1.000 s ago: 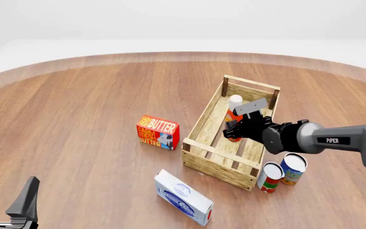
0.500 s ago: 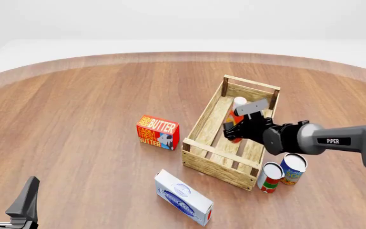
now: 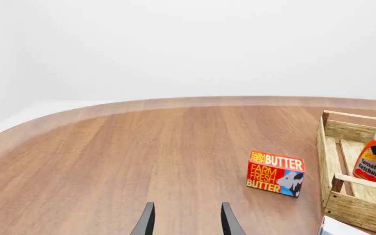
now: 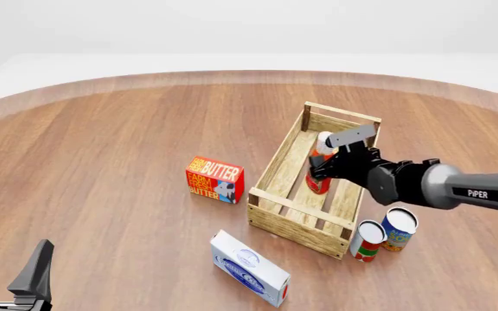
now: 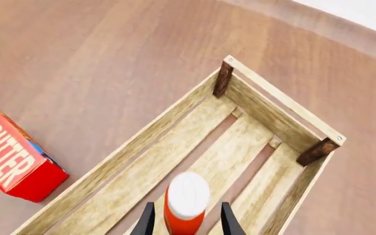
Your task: Pick up the ketchup, and put it in the wooden tray.
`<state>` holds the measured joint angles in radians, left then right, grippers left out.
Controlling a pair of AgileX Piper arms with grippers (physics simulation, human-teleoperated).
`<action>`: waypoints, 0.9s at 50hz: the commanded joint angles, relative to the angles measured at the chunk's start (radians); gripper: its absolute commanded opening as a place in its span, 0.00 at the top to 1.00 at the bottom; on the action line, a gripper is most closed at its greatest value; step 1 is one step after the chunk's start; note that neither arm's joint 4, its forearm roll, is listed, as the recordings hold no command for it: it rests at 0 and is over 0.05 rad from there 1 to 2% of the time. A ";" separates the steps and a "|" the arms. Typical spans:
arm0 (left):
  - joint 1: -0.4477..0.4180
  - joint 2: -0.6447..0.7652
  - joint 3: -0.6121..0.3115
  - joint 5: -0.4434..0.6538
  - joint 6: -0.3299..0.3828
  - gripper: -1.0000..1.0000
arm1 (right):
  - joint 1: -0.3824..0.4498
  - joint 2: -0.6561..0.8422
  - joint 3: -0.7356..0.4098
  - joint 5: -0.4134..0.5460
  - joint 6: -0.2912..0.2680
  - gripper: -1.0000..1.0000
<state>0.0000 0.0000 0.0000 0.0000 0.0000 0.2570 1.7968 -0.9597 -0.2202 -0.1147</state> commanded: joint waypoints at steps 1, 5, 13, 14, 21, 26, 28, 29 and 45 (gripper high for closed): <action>0.000 0.000 0.000 0.000 0.000 0.00 | -0.001 -0.058 0.004 0.015 -0.024 0.00; 0.000 0.000 0.000 0.000 0.000 0.00 | -0.001 -0.085 0.009 0.022 -0.030 0.00; 0.000 0.000 0.000 0.000 0.000 0.00 | 0.001 -0.120 0.026 0.027 -0.024 0.00; 0.000 0.000 0.000 0.000 0.000 0.00 | 0.003 -0.132 0.034 0.026 -0.022 0.00; 0.000 0.000 0.000 0.000 0.000 0.00 | 0.011 -0.182 0.084 0.014 -0.013 0.00; 0.000 0.000 0.000 0.000 0.000 0.00 | 0.008 -0.218 0.126 0.003 -0.007 0.00; 0.000 0.000 0.000 0.000 0.000 0.00 | 0.008 -0.233 0.144 -0.004 -0.003 0.00; 0.000 0.000 0.000 0.000 0.000 0.00 | 0.006 -0.244 0.158 -0.008 -0.003 0.00; 0.000 0.000 0.000 0.000 0.000 0.00 | -0.007 -0.420 0.316 -0.013 0.010 0.00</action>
<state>0.0000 0.0000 0.0000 0.0000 0.0000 0.2573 1.4801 -0.7325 -0.2335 -0.1121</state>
